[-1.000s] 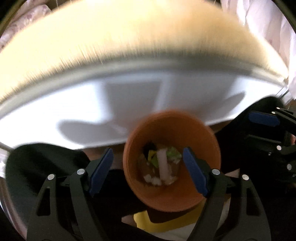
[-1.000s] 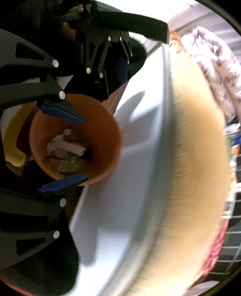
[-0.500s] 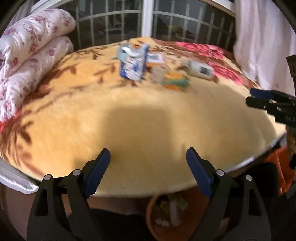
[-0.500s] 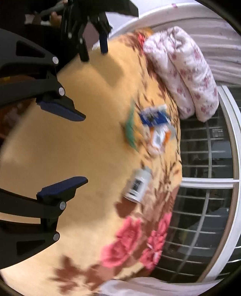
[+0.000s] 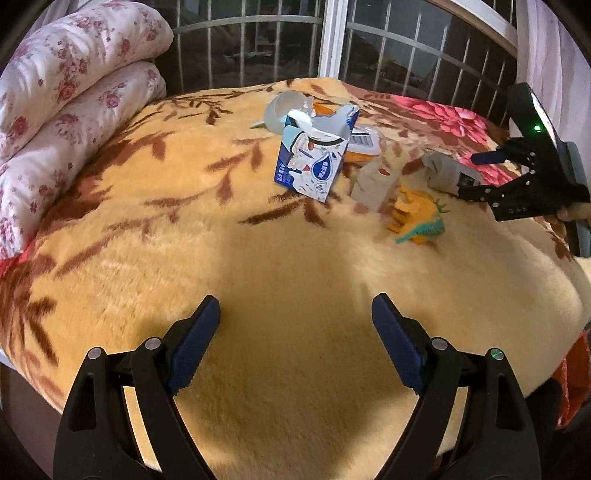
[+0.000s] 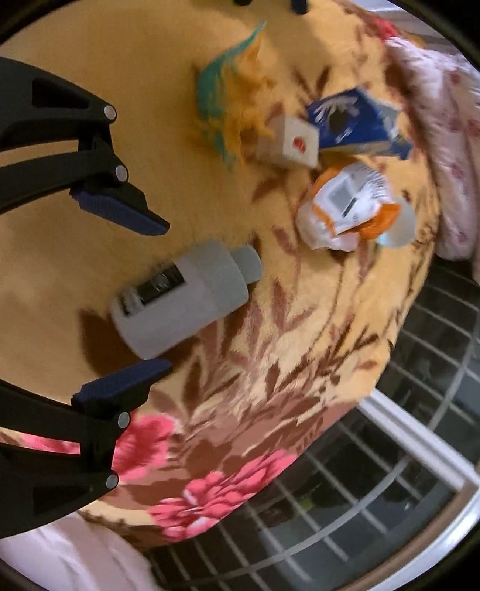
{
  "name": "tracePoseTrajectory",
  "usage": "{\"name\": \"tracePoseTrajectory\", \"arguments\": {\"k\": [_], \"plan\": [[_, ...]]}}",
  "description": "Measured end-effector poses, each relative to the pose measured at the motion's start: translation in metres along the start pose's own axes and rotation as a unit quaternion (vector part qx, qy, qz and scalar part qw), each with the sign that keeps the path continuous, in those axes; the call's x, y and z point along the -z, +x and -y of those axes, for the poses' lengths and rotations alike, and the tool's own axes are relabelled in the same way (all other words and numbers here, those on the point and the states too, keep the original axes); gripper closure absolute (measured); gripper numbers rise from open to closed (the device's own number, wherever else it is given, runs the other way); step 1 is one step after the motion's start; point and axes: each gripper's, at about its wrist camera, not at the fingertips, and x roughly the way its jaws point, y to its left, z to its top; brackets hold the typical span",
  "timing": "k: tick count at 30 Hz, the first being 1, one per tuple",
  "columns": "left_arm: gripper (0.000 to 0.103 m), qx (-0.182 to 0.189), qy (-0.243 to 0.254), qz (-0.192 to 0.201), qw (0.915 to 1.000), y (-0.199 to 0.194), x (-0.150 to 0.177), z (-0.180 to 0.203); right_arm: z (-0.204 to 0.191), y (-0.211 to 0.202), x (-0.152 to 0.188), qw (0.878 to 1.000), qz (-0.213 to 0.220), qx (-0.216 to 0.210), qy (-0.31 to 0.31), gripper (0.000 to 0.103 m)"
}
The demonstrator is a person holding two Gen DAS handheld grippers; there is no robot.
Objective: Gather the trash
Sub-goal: 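Grasp the white bottle with right tool while left tool grasps the blue-white milk carton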
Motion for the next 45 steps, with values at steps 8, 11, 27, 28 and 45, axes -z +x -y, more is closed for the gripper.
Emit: {"name": "tracePoseTrajectory", "arguments": {"k": [8,11,27,28,45], "plan": [[0.021,-0.012,0.007,-0.005,0.9999,0.015,-0.013,0.002,0.007,0.045,-0.018,0.998,-0.04,-0.046,-0.008,0.047],[0.021,-0.016,0.003,-0.004,0.9999,0.018,-0.015,0.002,0.01,0.046,-0.017,0.997,-0.041,-0.057,0.014,0.051],[0.021,-0.006,-0.001,-0.009,0.9999,0.043,-0.056,-0.004,0.011,-0.054,0.1,0.916,0.135,-0.115,0.361,0.052],[0.021,-0.006,0.0,-0.01,0.9999,0.046,-0.061,-0.005,0.004,-0.06,0.104,0.916,0.145,-0.098,0.362,0.052],[0.047,0.022,0.031,-0.022,0.999,0.109,-0.105,-0.001,-0.005,-0.039,0.113,0.907,0.152,-0.092,0.382,0.053]]}}
